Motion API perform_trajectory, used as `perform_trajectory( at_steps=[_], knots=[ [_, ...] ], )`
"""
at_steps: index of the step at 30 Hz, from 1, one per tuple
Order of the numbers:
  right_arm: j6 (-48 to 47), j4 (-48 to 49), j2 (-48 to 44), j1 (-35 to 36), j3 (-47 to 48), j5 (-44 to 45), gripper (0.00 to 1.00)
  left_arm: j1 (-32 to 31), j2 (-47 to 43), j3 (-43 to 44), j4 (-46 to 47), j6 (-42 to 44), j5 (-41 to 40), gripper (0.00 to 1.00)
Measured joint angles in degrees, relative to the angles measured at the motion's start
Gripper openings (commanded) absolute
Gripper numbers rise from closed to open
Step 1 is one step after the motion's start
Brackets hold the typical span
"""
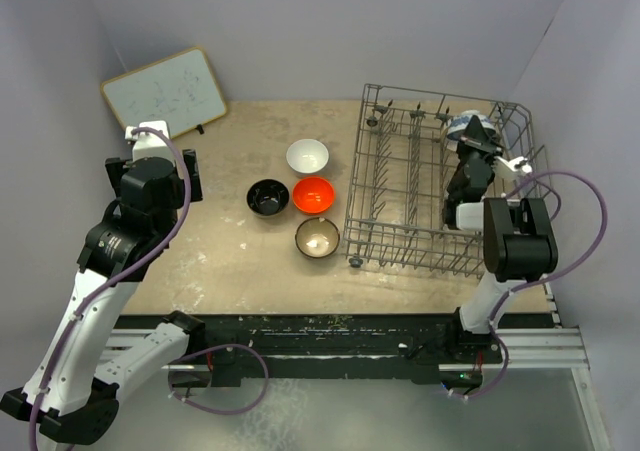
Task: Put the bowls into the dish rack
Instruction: Place the bowl in the dish rack.
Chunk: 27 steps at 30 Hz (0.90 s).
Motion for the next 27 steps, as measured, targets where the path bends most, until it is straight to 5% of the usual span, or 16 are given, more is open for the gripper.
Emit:
perform_trajectory(
  at_steps=[7,27],
  knots=[
    [-1.18,0.11,-5.70,-2.12,-0.72,2.95,0.00,0.00,-0.63,-0.92,0.72,0.00,0.09,0.99],
    [-0.70,1.57,2.97,-1.70,-0.76,-1.42,0.00,0.00,-0.66,-1.90,1.73,0.57,0.24,0.99]
  ],
)
